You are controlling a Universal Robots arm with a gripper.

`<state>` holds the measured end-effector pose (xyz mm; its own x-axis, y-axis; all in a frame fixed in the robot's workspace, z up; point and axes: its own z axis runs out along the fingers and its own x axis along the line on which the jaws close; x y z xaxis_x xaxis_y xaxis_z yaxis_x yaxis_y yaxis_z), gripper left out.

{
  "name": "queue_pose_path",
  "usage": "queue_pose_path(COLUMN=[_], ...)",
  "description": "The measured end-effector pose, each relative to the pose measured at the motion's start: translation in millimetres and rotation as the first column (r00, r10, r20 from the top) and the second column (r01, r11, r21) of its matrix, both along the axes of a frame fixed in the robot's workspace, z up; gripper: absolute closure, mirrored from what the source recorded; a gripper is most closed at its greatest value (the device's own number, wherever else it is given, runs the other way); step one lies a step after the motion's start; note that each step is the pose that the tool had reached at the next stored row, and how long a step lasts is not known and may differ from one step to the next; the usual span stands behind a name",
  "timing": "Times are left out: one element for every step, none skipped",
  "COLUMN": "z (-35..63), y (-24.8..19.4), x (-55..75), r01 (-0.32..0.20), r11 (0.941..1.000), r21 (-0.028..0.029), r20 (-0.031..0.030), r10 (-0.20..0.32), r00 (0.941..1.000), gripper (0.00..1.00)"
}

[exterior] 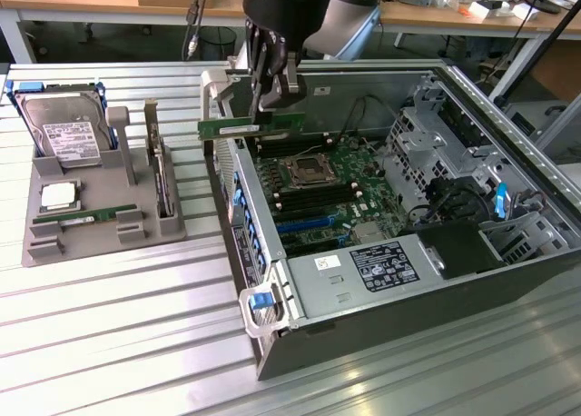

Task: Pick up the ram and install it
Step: 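Pick up the ram and move it above insertion slot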

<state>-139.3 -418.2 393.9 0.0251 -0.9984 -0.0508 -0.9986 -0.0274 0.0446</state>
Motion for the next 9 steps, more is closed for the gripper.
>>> queue_pose_path(z=[0.0,0.0,-0.1,-0.1,-0.1,-0.1,-0.1,-0.1,-0.2], y=[0.0,0.0,0.0,0.0,0.0,0.0,0.0,0.0,0.0], x=[1.5,3.1,4.8,6.6,8.2,10.1,11.0,12.5,14.1], r01=[0.000,0.000,0.000,0.000,0.000,0.000,0.000,0.000,0.000], r11=[1.0000,1.0000,1.0000,1.0000,1.0000,1.0000,1.0000,1.0000,1.0000], r21=[0.0001,0.0000,0.0001,0.0000,0.0000,0.0001,0.0001,0.0001,0.0001], r20=[0.0001,0.0000,0.0000,0.0000,0.0000,0.0001,0.0000,0.0000,0.0001], r10=[0.000,0.000,0.000,0.000,0.000,0.000,0.000,0.000,0.000], r00=[1.0000,1.0000,1.0000,1.0000,1.0000,1.0000,1.0000,1.0000,1.0000], gripper=[0.88,0.88,0.88,0.88,0.88,0.88,0.88,0.88,0.88])
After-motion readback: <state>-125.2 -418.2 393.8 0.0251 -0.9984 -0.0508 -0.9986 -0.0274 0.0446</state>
